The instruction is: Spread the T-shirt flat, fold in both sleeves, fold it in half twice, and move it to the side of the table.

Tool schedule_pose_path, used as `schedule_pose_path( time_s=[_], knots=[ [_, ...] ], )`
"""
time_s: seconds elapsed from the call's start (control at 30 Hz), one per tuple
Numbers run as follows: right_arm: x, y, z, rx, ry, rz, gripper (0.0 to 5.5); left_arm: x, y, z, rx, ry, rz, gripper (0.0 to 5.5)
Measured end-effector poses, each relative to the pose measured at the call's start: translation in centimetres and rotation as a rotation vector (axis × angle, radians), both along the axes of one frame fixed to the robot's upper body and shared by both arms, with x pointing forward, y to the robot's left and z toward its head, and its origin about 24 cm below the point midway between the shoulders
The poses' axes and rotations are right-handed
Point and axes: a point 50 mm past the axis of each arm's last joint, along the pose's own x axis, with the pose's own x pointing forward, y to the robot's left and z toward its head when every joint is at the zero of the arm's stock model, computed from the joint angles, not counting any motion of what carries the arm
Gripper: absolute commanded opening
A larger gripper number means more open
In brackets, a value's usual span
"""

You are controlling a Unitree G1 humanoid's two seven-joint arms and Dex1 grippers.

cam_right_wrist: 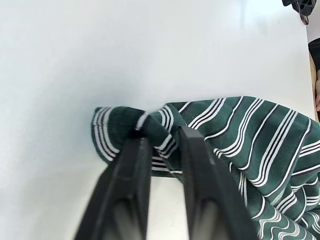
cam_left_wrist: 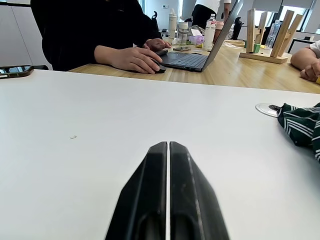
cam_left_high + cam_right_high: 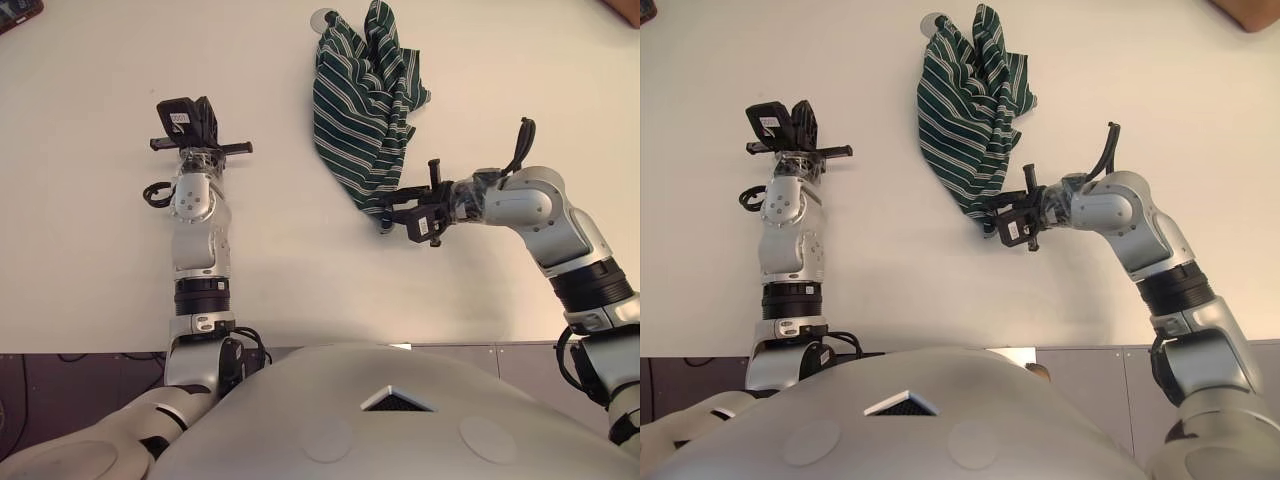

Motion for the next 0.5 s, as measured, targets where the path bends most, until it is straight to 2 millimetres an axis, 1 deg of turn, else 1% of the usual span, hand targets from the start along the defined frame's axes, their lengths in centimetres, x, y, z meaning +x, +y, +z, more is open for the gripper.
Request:
schedule_pose_path(
  time_s=[0.03,0.1,0.17,0.2,0.23,0.33,0.37,0.43,0.5],
  knots=[
    [0.2,0.0,0.0,0.009,0.002,-0.011,0.01,0.0,0.0,0.0,-0.003,0.000,0.002,0.00],
    [0.7,0.1,0.0,0.080,0.021,-0.069,0.01,0.0,0.1,0.0,-0.003,-0.008,0.009,0.00],
    [1.4,0.8,0.5,0.207,0.059,-0.142,0.01,0.0,0.2,-0.2,-0.004,-0.004,0.017,0.00],
    [2.1,1.1,1.3,0.298,0.082,-0.193,0.01,0.0,0.4,-0.2,-0.004,-0.002,0.023,0.00],
    [2.9,1.4,2.7,0.389,0.100,-0.238,0.01,0.0,0.6,-0.2,-0.002,-0.003,0.027,0.00],
    [5.9,1.8,7.8,0.633,0.166,-0.327,0.01,0.3,1.0,0.2,0.003,-0.017,0.040,0.00],
    [6.8,1.7,9.5,0.694,0.187,-0.349,0.01,0.5,1.0,0.4,0.003,-0.023,0.041,0.00],
    [8.7,1.4,13.8,0.871,0.234,-0.388,0.01,0.7,1.2,0.6,0.006,-0.034,0.045,0.00],
    [10.0,0.7,16.6,0.988,0.284,-0.437,0.01,0.9,1.3,0.8,0.010,-0.045,0.046,0.00]
  ],
)
